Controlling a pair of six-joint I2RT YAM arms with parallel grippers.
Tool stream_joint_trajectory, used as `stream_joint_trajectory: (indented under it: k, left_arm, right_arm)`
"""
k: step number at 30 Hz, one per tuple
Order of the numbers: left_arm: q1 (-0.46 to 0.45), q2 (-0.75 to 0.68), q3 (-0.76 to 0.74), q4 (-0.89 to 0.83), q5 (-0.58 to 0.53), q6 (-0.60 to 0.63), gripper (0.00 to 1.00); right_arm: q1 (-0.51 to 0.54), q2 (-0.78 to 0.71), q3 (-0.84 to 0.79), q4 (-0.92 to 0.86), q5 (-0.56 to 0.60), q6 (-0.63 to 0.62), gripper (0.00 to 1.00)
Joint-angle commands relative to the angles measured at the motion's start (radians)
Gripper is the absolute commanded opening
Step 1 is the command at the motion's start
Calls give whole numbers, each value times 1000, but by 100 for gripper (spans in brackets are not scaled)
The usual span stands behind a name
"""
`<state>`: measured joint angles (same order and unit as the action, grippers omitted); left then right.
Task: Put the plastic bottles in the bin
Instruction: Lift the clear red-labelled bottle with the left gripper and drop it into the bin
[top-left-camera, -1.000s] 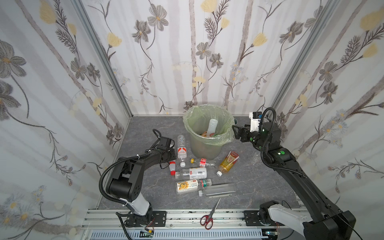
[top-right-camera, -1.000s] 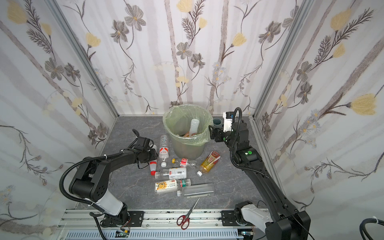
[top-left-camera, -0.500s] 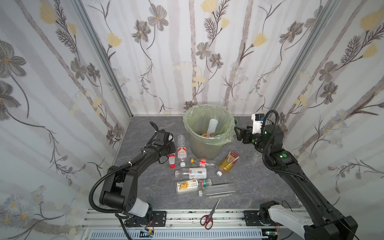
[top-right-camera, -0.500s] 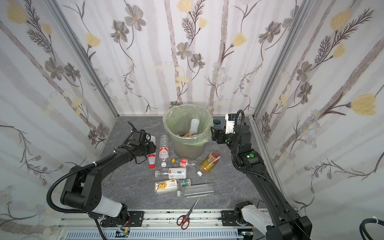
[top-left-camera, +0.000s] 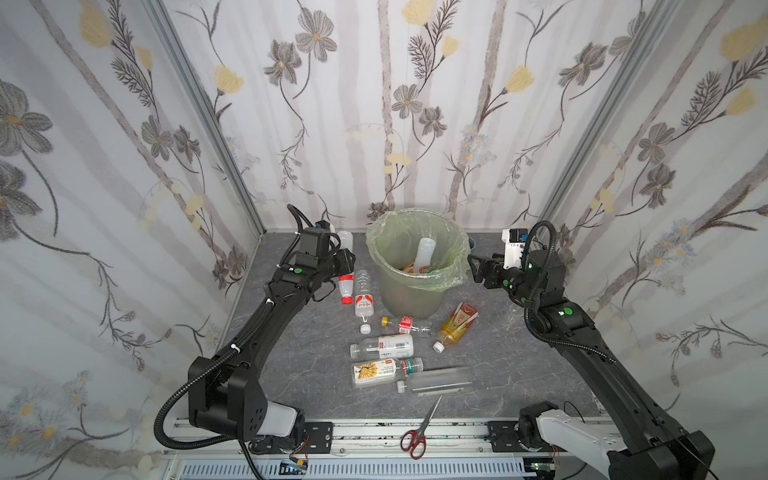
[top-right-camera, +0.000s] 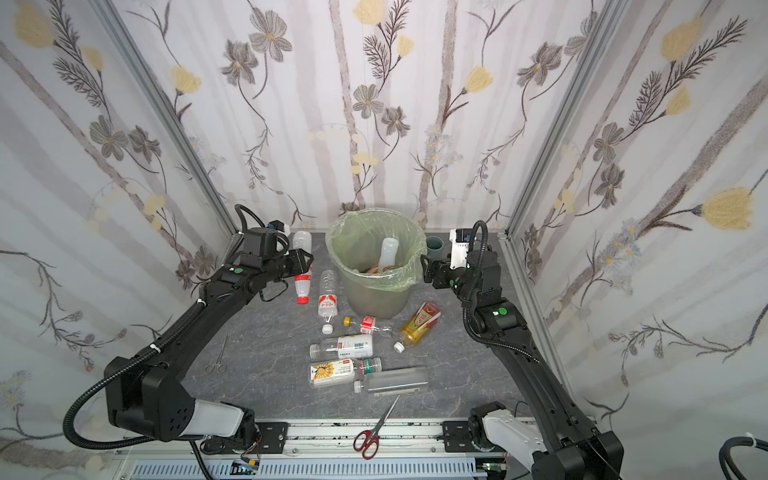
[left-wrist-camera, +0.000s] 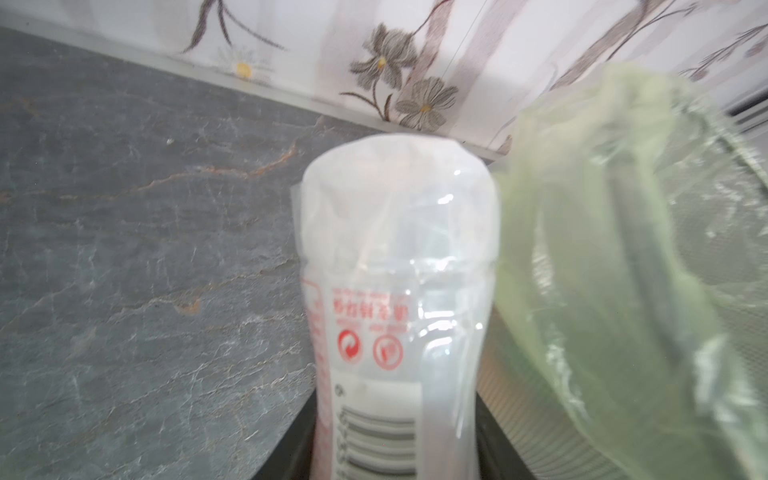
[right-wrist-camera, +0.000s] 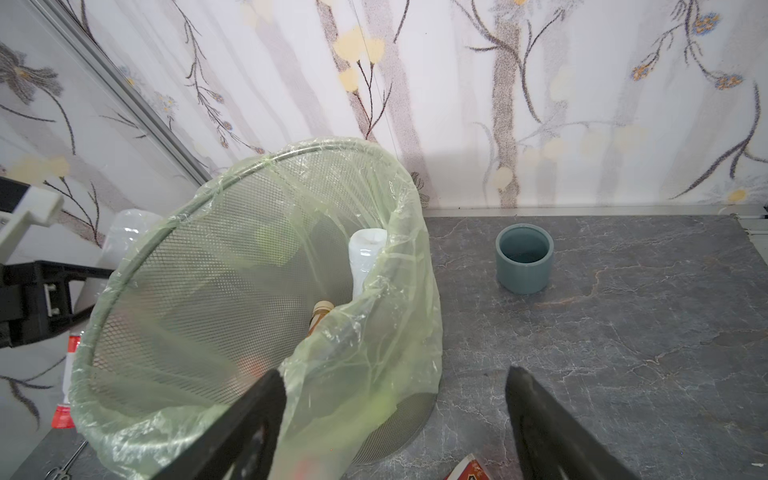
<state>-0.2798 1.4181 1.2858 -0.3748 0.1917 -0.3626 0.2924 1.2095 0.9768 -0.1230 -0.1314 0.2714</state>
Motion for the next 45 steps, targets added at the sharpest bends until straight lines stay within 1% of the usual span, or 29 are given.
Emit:
stream_joint_trajectory:
  k: [1,5,9,12,15,22,29,34,40,45]
  left_arm:
    - [-5,-3,93,-5,74,1,45]
    - [-24,35,211,-13,105,-26,46]
    - [-64,98,327,-24,112,-48,46]
    - [-93,150,408,-29,119,-64,49]
    - [-124,206,494,-29,144,-87,50]
    - [-200,345,666,-28,162,-123,51]
    - [-232,449,696,-28,106,-130,51]
    - [-234,504,699,-29,106,-130,52]
    - [-234,513,680,-31,98,-117,57]
    - [-233,486,643,-38,76,-105,62]
  right_arm:
    - [1,-5,-9,50,-5,5,84]
    - [1,-19,-27,44,9,5,84]
    - [-1,-47,-67,28,36,2,84]
    - [-2,-73,-99,5,63,-7,84]
    - [-2,-98,-131,-16,93,-17,84]
    - [-4,-135,-195,-21,104,-6,84]
    - [-4,-148,-205,-24,104,-1,84]
    - [-5,-156,-207,-33,108,-1,84]
    - [-4,-159,-206,-37,108,2,84]
    - [-5,-159,-199,-44,110,3,84]
